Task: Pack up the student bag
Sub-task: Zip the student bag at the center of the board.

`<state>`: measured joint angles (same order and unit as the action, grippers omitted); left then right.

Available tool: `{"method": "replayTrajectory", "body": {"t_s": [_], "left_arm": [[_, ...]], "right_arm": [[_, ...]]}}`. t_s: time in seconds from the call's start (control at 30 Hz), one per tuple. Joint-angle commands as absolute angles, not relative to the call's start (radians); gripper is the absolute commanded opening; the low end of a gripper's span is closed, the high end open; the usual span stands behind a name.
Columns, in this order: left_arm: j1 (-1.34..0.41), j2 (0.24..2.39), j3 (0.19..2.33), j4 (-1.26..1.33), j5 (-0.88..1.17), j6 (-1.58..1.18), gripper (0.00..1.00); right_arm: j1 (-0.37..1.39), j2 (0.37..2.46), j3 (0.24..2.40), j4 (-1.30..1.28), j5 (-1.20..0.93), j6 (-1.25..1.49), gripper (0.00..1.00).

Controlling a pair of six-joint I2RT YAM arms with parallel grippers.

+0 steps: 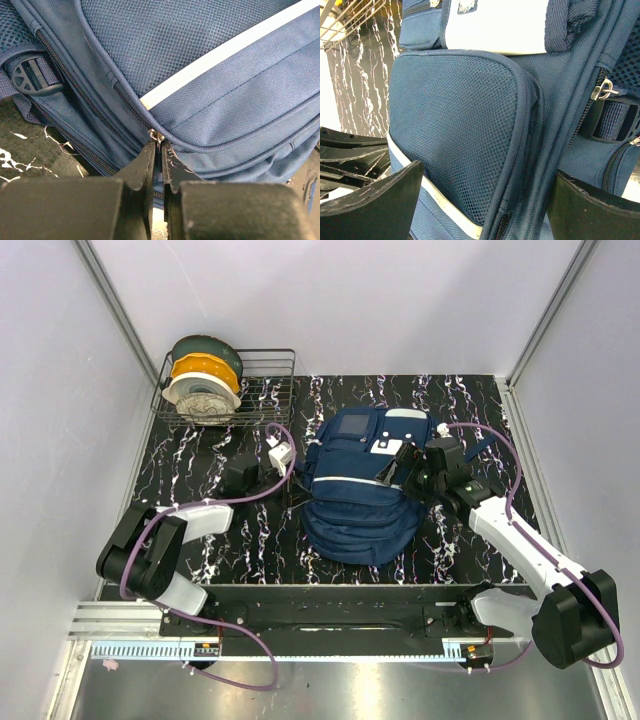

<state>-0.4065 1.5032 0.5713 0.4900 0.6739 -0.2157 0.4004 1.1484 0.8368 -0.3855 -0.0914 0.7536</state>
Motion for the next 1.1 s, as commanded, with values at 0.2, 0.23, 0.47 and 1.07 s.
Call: {"method": "replayTrajectory", "body": {"t_s": [0.2, 0.23, 0.47, 1.07], "left_arm": [[-0.413, 1.417, 0.741, 0.241, 0.666, -0.176, 0.00], [-0.414, 1.398, 0.756, 0.173, 0.666, -0.170, 0.00], [-0.423, 1.330, 0.862, -0.058, 0.676, -0.181, 0.00], [-0.770, 1.316, 0.929, 0.005, 0.496, -0.486, 0.00]], "right_arm": [[0.410, 1.127, 0.839, -0.291, -0.155, 0.776, 1.00], [0.413, 1.127, 0.841, -0.291, -0.156, 0.776, 1.00], [0.411, 1.147, 0.818, -0.235, -0.172, 0.821, 1.00], [0.459, 1.124, 0.716, -0.156, -0.086, 0.951, 0.99]]}}
